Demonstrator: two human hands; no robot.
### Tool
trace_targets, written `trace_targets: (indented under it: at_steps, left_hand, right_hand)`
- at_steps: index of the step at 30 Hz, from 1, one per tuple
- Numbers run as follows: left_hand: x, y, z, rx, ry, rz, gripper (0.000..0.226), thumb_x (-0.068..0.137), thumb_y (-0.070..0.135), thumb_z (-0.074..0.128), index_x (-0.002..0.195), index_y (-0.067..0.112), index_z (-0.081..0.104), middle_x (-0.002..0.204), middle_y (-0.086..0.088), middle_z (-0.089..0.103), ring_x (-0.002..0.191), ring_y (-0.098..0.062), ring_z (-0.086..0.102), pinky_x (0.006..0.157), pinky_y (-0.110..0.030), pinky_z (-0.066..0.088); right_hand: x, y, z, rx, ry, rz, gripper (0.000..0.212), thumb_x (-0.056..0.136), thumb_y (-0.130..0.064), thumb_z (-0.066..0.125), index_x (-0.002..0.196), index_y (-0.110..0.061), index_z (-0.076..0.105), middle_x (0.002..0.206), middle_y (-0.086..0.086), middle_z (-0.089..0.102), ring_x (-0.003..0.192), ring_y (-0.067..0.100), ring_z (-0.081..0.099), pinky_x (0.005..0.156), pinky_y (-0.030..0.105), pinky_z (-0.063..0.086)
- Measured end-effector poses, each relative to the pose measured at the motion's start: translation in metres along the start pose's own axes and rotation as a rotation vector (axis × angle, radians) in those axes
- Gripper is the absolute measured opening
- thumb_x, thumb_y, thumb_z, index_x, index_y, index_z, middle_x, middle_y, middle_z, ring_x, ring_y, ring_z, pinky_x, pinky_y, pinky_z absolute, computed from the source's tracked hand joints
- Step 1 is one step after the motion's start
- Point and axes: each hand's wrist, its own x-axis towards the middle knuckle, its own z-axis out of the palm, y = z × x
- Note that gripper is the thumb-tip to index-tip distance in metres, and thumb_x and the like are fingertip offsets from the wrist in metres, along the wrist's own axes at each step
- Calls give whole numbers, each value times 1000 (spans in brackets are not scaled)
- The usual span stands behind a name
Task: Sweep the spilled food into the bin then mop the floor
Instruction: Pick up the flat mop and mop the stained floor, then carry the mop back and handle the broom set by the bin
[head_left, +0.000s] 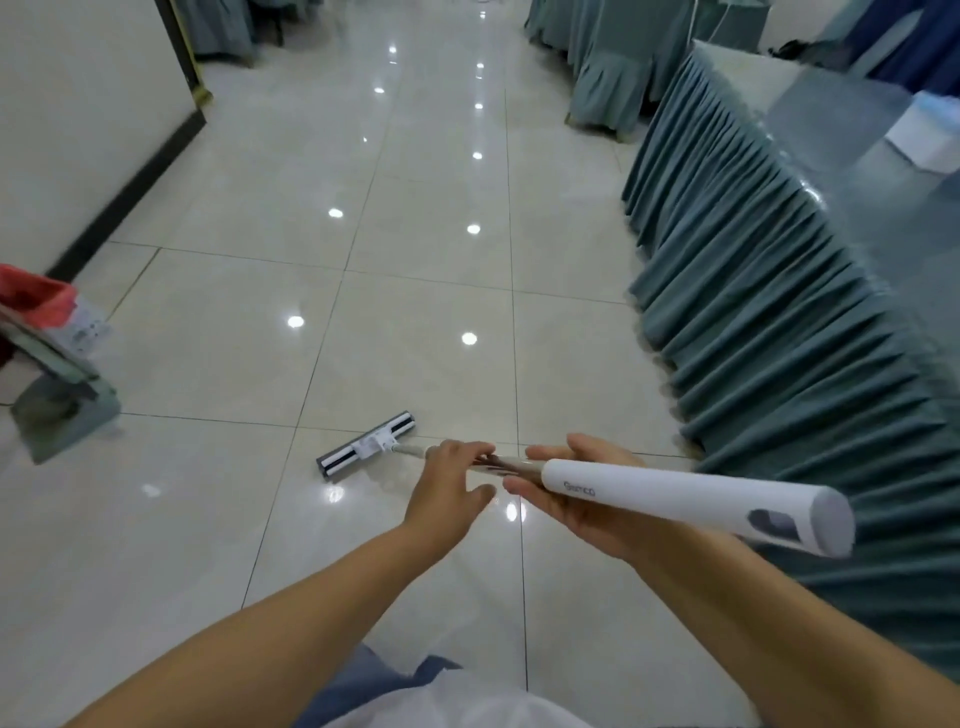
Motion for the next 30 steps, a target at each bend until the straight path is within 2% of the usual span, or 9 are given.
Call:
trace_targets:
  at_steps: [2,3,6,9,14,16,20,25,30]
  left_hand:
    - [13,5,-13,21,43,75,35,84,25,68,118,27,59,113,9,52,109,-9,46,92,-25,46]
    - [20,8,-23,23,72,90,31,84,27,67,115,26,60,109,11,53,106,-8,46,89,-22,44]
    - [42,12,-64,-4,138,130,23,86,30,66,108,25,63,100,16,52,99,-5,46,85,-19,42]
    - [68,9,-115,-61,142,132,18,87,30,64,105,27,63,98,15,56,97,-8,52,85,-27,49]
    - [111,0,-201,-82,169,140,16,88,25,62,104,25,63,95,13,57,90,-9,56,76,-23,49]
    - [130,-7,-233,-127,150,119,11,88,26,62,98,30,61,92,13,57,84,-14,59,76,-31,55]
    - [161,-22,-287,-129,125,104,6,89,28,60,94,30,60,98,9,60,90,-14,59,86,-38,53]
    - [201,-40,-329,-167,137,73,5,89,31,58,94,31,59,101,7,62,91,-13,61,86,-39,54]
    - [246,-56,-356,-222,211,55,6,91,30,57,94,35,57,102,10,61,93,-11,61,87,-36,54]
  right_hand:
    - [1,4,15,-3,-109,-183,71,46,4,90,101,12,46,120,35,51,81,54,66,61,49,60]
    - [4,5,27,-66,-77,-261,60,46,10,87,93,12,49,107,33,56,80,52,67,64,50,60]
    - [15,4,79,-291,86,-395,8,84,15,57,90,10,58,88,31,69,87,45,69,76,45,58]
    - [33,3,132,-607,137,-519,16,90,8,54,103,5,62,98,26,70,90,32,72,84,37,59]
    - [72,-8,225,-982,114,-810,26,87,5,61,87,-21,66,85,4,71,77,19,68,74,30,61]
    - [94,-11,259,-1112,134,-900,27,85,-1,65,87,-27,64,81,-9,69,76,14,67,74,27,60]
    - [139,-11,316,-1275,127,-1029,18,82,-9,70,95,-21,63,84,-7,68,72,9,63,66,19,53]
    - [196,-12,369,-1450,118,-1076,8,87,-15,67,92,-10,64,86,2,66,73,17,62,69,29,56]
    - [253,-25,413,-1564,103,-1104,9,93,-23,60,91,-15,56,81,-4,60,70,8,59,62,13,45]
